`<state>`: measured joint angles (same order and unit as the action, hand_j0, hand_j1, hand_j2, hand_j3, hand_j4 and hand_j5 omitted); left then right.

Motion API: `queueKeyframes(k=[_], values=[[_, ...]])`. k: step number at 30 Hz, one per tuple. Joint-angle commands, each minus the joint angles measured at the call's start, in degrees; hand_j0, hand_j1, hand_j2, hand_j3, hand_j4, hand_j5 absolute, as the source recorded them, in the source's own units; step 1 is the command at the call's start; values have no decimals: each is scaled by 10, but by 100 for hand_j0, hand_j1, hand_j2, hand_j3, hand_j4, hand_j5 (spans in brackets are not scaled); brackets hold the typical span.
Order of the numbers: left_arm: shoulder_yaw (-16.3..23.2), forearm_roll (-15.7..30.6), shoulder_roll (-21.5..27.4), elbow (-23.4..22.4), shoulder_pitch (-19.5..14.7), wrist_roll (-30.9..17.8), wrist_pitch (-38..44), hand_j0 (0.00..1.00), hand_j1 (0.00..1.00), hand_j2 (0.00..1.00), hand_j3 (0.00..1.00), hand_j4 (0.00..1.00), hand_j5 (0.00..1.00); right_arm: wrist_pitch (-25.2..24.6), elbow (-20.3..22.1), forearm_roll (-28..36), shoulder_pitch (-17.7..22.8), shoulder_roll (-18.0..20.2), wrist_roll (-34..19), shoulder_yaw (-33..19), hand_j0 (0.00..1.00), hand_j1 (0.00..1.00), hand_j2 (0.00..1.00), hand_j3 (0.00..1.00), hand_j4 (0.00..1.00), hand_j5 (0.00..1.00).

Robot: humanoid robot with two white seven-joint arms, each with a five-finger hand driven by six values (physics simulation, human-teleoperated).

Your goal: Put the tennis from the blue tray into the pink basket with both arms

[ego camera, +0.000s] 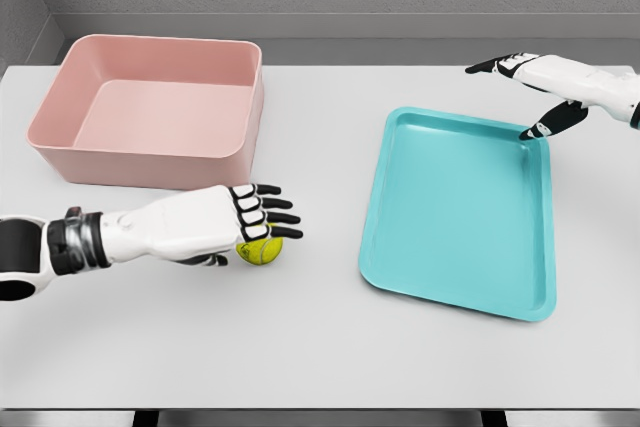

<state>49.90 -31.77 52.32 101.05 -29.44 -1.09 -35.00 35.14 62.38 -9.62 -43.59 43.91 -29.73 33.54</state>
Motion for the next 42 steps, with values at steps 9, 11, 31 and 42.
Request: queueKeyframes(k=[9,11,31,42], values=[[4,33,-7,-30,-9,-1,0,100,100,100,100,100,100,-1,-1,4,0,0,0,-4,100,100,100,100,100,100],[4,32,-17,-38,-10,-1,0,100,100,100,100,100,100,-1,-1,4,0,1,0,-4,100,100,100,100,100,100],[17,27,-36,-76,-10,-6,0,100,100,100,100,100,100,-1,0,4,0,0,-1,-4,100,100,100,100,100,100],[17,32,-37,-89,-12,-6,0,100,100,100,100,100,100,-1,-1,4,0,0,-1,-4,100,100,100,100,100,100]])
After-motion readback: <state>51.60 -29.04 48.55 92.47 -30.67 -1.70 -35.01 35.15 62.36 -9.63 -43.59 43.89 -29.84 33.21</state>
